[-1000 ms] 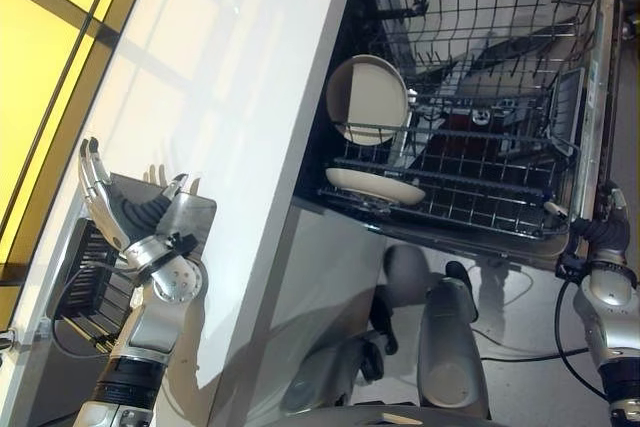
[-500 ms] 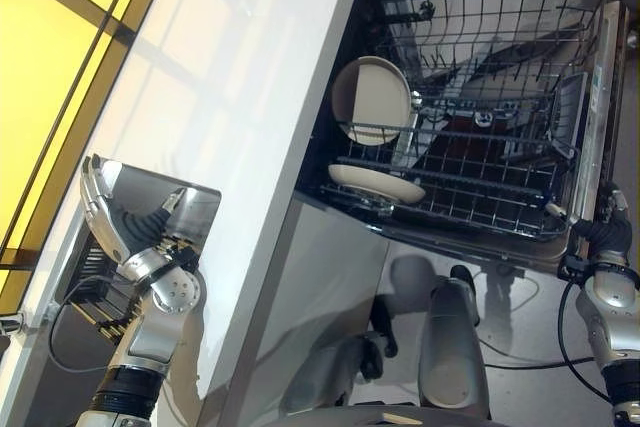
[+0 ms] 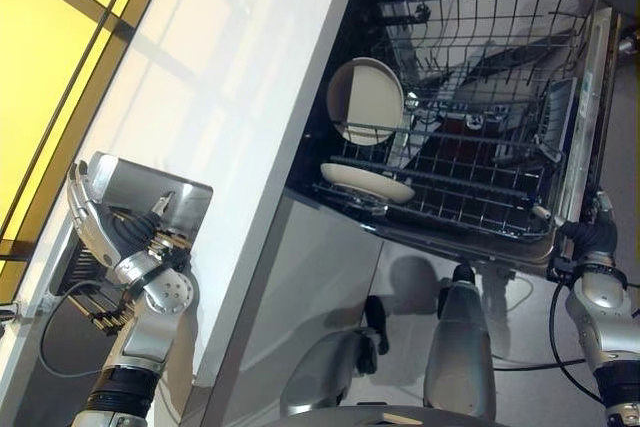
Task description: Pick up plates and place into dishwasher.
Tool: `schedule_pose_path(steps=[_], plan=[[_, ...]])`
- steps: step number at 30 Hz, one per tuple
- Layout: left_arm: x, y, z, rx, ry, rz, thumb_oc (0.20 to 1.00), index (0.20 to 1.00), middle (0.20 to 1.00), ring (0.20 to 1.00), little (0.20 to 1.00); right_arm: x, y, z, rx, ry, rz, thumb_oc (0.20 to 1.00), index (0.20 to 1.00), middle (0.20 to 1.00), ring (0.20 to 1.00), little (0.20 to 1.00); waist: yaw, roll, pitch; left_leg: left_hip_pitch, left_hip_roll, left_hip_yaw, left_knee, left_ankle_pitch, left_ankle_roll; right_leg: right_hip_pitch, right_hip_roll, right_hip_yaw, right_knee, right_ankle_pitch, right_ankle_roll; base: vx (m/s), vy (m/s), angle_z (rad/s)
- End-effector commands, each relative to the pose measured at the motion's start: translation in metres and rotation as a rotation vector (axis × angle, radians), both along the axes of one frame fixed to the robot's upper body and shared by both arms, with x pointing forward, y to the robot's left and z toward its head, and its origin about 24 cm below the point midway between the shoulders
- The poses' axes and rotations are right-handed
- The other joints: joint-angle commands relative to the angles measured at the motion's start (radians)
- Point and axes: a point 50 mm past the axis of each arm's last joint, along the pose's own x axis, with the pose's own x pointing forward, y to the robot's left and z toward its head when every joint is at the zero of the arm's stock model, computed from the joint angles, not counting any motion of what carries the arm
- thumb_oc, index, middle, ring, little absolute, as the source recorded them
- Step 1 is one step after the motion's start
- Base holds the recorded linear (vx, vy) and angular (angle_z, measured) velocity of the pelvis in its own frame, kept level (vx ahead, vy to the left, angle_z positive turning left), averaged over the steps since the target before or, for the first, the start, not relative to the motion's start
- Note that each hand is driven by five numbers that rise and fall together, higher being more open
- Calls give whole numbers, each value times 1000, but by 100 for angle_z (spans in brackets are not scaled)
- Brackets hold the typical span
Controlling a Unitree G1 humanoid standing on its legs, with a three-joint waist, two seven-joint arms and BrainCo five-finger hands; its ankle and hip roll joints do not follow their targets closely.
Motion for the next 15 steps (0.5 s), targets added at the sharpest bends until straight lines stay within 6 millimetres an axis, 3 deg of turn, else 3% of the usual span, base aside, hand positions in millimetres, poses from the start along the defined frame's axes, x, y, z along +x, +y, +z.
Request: schedule_pose_path(steps=[1,8,12,15], plan=[[-2,-1,18,45,-74,-66,1000,1000,1000,1000,1000,80,128,66,-163,-293,361,1000,1000,1000,1000,1000,125,-53,-41,-119,-121,2,175,-59,62,162,-79,125,-259,132,38,9,-47,15],[-10,3,22,64,-76,-55,1000,1000,1000,1000,1000,54,59,85,-551,-248,-166,1000,1000,1000,1000,1000,102,-80,-24,-110,-114,-3,183,-69,77,166,-54,150,-253,138,40,19,-46,28],[-16,5,23,66,-67,-51,1000,1000,1000,1000,1000,32,32,99,-701,-259,-341,1000,1000,1000,1000,1000,84,-86,-19,-102,-107,2,193,-76,79,175,-43,165,-252,139,45,52,-31,61],[-22,5,23,74,-59,-55,1000,1000,1000,1000,1000,21,29,107,-755,-283,-344,1000,1000,1000,1000,1000,80,-90,-18,-96,-104,0,198,-79,79,185,-37,172,-255,139,46,56,-52,67]])
